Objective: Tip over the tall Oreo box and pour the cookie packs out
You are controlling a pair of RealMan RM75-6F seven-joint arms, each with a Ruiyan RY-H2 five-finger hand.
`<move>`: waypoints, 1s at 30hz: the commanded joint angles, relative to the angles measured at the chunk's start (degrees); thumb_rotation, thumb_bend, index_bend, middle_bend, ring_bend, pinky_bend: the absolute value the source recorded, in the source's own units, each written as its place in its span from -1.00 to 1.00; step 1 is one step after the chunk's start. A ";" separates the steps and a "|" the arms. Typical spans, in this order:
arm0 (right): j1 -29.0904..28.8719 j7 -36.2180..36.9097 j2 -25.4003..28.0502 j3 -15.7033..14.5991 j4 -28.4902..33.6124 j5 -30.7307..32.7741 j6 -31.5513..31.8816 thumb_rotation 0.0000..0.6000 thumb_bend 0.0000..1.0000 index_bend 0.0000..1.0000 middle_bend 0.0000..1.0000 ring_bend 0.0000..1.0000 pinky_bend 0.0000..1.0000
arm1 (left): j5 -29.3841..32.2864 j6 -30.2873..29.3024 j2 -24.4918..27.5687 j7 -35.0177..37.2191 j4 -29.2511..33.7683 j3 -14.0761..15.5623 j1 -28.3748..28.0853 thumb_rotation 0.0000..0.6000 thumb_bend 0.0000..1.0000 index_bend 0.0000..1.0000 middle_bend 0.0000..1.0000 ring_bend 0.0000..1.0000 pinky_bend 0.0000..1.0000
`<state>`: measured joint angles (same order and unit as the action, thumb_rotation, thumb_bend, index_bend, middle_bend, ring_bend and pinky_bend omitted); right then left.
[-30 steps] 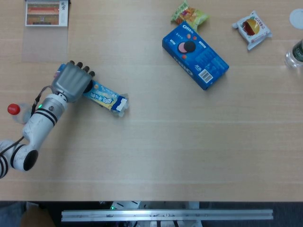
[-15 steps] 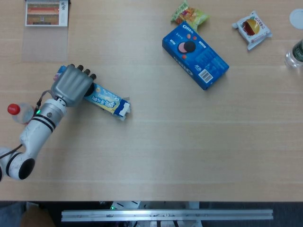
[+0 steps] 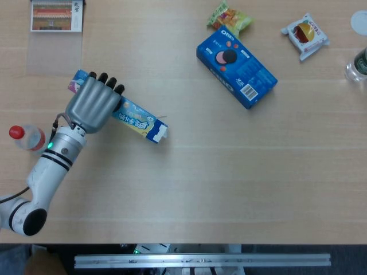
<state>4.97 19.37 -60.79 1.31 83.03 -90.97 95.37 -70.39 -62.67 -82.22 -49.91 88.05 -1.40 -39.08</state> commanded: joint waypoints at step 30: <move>0.87 2.99 -0.84 -0.11 -3.28 1.22 -0.31 1.00 -0.63 -0.26 -0.20 -0.21 -0.17 | -12.89 -8.37 -11.24 -10.25 -16.55 -0.53 1.72 1.00 -0.46 -0.28 -0.29 -0.35 0.00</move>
<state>5.83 22.36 -61.64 1.21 79.74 -89.75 95.06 -83.38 -71.06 -93.42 -60.18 71.61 -1.80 -37.38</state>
